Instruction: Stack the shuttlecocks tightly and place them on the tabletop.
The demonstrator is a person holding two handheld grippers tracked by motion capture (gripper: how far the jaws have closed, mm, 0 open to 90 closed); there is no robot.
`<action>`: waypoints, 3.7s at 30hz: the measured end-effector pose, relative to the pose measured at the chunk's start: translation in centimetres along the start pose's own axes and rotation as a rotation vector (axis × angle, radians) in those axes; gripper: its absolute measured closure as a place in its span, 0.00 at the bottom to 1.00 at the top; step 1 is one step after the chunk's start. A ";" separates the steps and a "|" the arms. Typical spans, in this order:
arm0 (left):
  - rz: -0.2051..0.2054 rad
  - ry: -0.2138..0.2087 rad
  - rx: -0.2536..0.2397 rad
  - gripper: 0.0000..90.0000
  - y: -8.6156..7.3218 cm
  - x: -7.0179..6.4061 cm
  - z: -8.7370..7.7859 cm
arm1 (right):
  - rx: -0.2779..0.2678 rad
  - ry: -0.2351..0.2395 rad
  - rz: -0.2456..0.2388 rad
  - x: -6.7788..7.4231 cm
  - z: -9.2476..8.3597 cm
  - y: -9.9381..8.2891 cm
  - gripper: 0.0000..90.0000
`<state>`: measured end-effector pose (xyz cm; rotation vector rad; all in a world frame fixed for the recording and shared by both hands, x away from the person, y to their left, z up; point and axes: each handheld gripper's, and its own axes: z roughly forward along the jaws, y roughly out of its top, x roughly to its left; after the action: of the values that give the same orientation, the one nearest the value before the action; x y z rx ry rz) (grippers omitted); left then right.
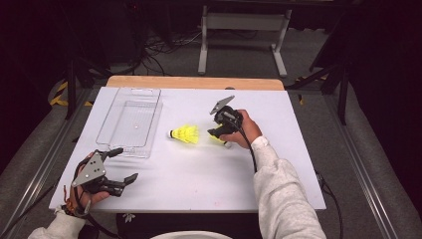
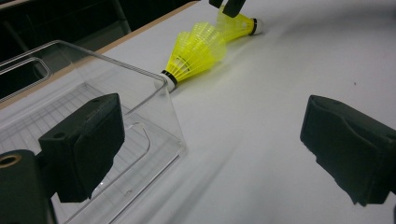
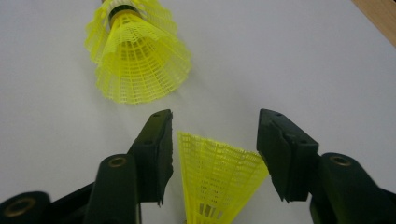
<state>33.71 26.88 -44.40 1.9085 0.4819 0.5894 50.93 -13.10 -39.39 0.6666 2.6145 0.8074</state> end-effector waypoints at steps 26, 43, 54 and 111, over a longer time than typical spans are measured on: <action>0.000 0.002 0.012 0.08 -0.1 0.1 0.1 | 0.125 0.056 -0.045 -1.2 0.2 -1.8 0.96; 0.010 0.009 0.011 0.08 0.0 0.1 0.0 | -0.126 0.010 0.035 0.0 -1.0 0.0 0.97; 0.010 0.010 0.008 0.08 0.0 0.1 -0.1 | -0.251 -0.056 0.126 0.4 0.1 1.0 0.95; 0.014 0.012 0.015 0.08 0.0 0.1 0.0 | -0.159 -0.074 0.321 -2.2 0.0 -5.0 0.69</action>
<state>33.82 26.96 -44.33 1.9251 0.4821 0.6079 51.09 -17.94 -42.03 1.0640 2.3778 1.0472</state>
